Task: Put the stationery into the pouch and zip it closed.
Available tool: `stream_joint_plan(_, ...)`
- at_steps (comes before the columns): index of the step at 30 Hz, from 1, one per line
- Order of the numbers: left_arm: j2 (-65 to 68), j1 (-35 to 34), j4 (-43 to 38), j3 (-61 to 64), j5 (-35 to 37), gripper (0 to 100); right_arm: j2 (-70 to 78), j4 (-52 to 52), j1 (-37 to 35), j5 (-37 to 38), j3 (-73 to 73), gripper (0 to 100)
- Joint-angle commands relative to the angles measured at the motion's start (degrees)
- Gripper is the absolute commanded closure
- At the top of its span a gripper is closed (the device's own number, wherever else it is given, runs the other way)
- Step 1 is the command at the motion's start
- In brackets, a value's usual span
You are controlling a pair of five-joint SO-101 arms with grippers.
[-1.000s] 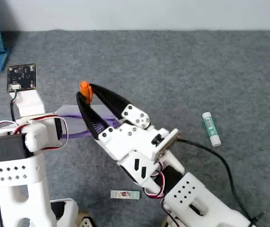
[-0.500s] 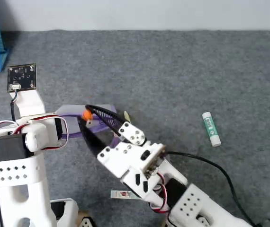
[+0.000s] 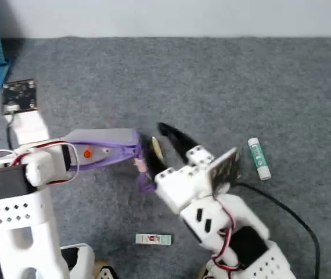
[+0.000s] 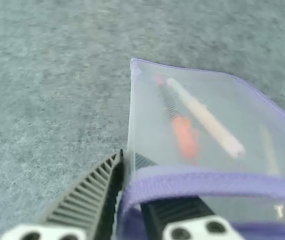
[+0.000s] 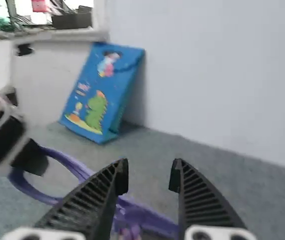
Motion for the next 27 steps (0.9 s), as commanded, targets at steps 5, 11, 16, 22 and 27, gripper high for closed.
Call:
stream_joint_plan(5,-0.3,-2.6,0.0,-1.7,-0.5,99,12.6,16.7,5.4,-1.9,-5.3,86.5)
stream_joint_plan(11,-0.3,-2.7,0.1,-1.4,-0.5,99,31.1,8.7,5.1,-1.8,-5.7,86.5)
stream_joint_plan(16,-0.3,-2.7,0.1,-1.3,-0.5,99,47.5,-0.4,5.1,-1.7,-9.1,86.5)
stream_joint_plan(22,-0.3,-2.5,0.1,-1.3,-0.5,99,66.8,-0.3,5.1,-1.8,-21.9,86.5)
stream_joint_plan(27,-0.3,-2.5,0.1,-1.3,-0.5,99,79.1,-0.3,5.4,-1.7,-31.0,86.5)
